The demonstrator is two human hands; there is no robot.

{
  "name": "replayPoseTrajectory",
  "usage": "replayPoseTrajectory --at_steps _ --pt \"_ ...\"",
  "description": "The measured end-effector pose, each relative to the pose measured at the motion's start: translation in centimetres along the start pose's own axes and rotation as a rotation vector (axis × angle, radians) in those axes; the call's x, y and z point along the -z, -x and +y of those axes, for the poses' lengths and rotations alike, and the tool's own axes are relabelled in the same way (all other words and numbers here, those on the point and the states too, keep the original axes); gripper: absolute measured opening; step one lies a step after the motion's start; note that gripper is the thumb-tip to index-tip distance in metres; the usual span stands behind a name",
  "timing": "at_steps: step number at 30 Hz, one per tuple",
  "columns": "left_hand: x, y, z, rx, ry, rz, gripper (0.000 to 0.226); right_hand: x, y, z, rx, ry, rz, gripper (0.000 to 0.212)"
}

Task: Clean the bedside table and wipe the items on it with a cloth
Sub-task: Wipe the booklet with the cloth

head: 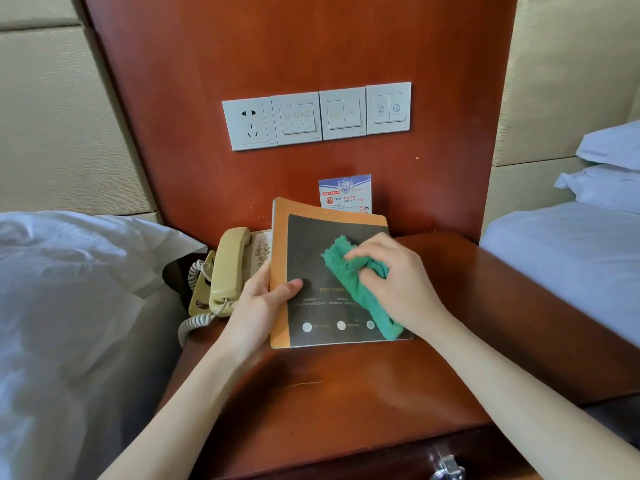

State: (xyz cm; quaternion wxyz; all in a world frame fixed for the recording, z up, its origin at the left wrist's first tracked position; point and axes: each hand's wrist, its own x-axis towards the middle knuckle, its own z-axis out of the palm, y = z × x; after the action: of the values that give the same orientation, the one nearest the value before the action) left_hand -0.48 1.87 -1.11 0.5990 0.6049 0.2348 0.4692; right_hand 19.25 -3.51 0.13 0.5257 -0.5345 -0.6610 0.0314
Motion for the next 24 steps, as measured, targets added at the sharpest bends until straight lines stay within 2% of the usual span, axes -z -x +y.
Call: replayPoseTrajectory --at_steps 3,6,11,16,21,24 --pt "-0.6 0.2 0.1 -0.004 0.01 -0.074 0.035 0.5 -2.2 -0.3 -0.045 0.044 0.251 0.024" --pt "-1.0 0.3 0.0 -0.022 -0.044 -0.118 0.039 0.3 -4.5 -1.6 0.012 0.09 0.297 0.027" --pt "-0.9 0.5 0.3 -0.084 -0.102 -0.114 0.04 -2.4 -5.7 -4.5 0.224 0.056 0.143 0.032" --pt "-0.3 0.1 0.3 -0.093 -0.077 -0.034 0.039 -3.6 -4.5 -4.2 0.306 0.136 -0.134 0.033" --pt "0.1 -0.2 0.9 -0.037 0.254 -0.024 0.063 -4.1 -2.5 -4.1 0.292 0.169 -0.368 0.037" --pt "0.8 -0.4 1.3 0.044 0.4 0.03 0.039 -5.1 -0.5 -4.1 0.364 0.236 -0.494 0.034"
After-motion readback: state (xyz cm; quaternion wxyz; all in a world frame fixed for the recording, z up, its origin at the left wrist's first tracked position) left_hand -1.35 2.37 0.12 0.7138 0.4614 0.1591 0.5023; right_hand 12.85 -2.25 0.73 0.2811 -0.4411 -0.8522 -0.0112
